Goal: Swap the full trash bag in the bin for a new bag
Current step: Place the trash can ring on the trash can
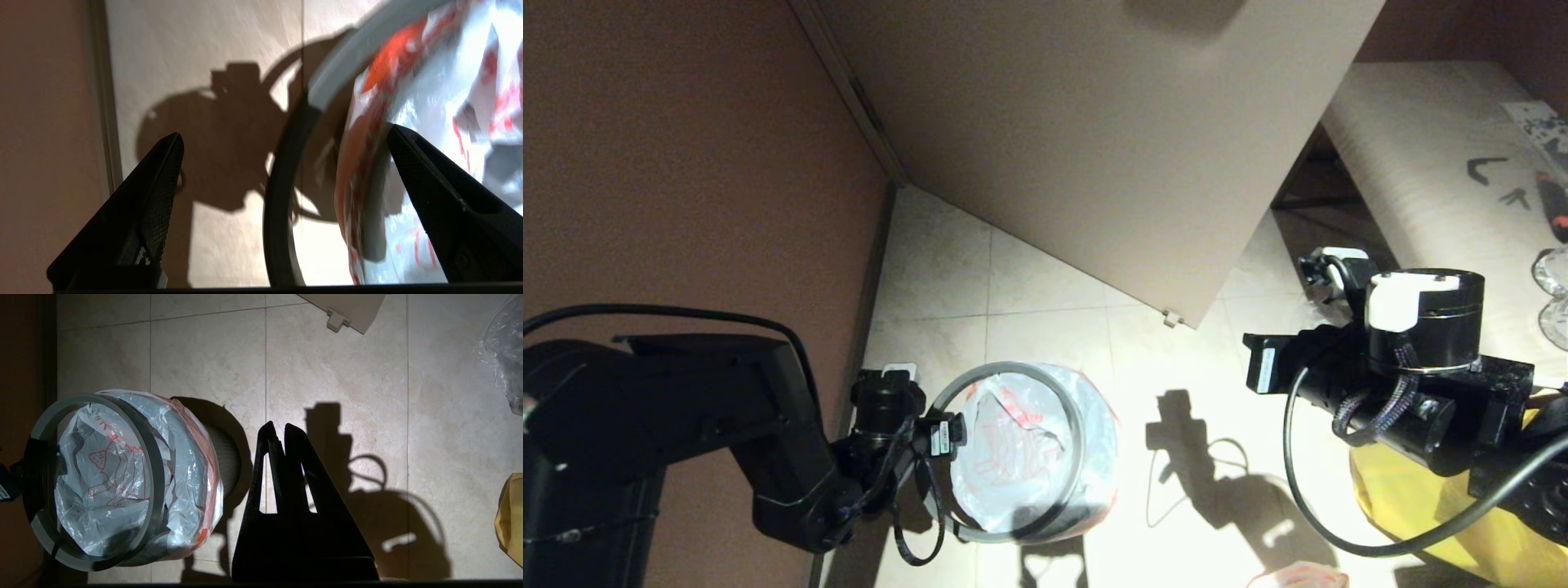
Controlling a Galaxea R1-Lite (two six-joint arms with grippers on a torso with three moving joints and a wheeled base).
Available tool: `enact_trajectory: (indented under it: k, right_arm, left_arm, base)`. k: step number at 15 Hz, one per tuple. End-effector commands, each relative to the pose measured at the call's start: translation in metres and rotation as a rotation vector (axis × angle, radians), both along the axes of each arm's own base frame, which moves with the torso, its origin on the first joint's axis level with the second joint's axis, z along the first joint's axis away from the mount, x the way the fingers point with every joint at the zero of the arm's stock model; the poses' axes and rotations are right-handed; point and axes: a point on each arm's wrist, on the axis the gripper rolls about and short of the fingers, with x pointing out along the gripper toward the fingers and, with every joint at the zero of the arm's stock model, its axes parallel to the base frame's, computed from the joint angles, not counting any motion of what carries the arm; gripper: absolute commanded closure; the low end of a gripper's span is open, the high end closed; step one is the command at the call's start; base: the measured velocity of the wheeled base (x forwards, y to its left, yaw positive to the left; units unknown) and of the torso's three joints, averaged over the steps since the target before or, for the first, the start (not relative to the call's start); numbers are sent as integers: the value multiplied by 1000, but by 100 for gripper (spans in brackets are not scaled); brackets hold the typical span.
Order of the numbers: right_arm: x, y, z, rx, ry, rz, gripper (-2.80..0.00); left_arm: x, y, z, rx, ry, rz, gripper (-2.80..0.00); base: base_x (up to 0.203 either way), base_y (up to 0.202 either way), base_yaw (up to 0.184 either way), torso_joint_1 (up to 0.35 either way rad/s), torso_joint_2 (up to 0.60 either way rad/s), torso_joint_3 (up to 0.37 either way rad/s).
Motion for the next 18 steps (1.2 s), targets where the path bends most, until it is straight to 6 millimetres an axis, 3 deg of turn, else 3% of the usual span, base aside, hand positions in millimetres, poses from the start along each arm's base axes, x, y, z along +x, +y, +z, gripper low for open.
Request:
enact_trajectory:
  k: [1, 6, 9, 12, 15, 18]
  right_arm:
    - [2, 1, -4, -4, 10, -2, 0]
    - [3, 1, -5, -5, 15, -4, 0]
    - [4, 0, -5, -5, 14, -8, 0]
    - [4, -1, -5, -5, 15, -8, 0]
    - [2, -2, -2, 0, 5, -8, 0]
    - [1, -2, -1, 1, 1, -10, 0]
  left_arm:
    - [1, 0, -9, 9, 17, 4, 0]
    - [5, -2, -28, 19, 55, 5, 0]
    - [6, -2, -16, 15, 14, 26, 0]
    - [2, -4, 10, 11, -54, 45, 0]
    - [-14, -27, 25, 0, -81, -28, 0]
    - [-23, -49, 22, 0, -73, -99, 0]
  base:
    - [0, 0, 0, 0, 0, 0]
    - [0, 0, 0, 0, 0, 0]
    - [0, 0, 0, 0, 0, 0]
    - [0, 0, 0, 0, 0, 0]
    - [0, 0, 0, 0, 0, 0]
    - [0, 0, 0, 0, 0, 0]
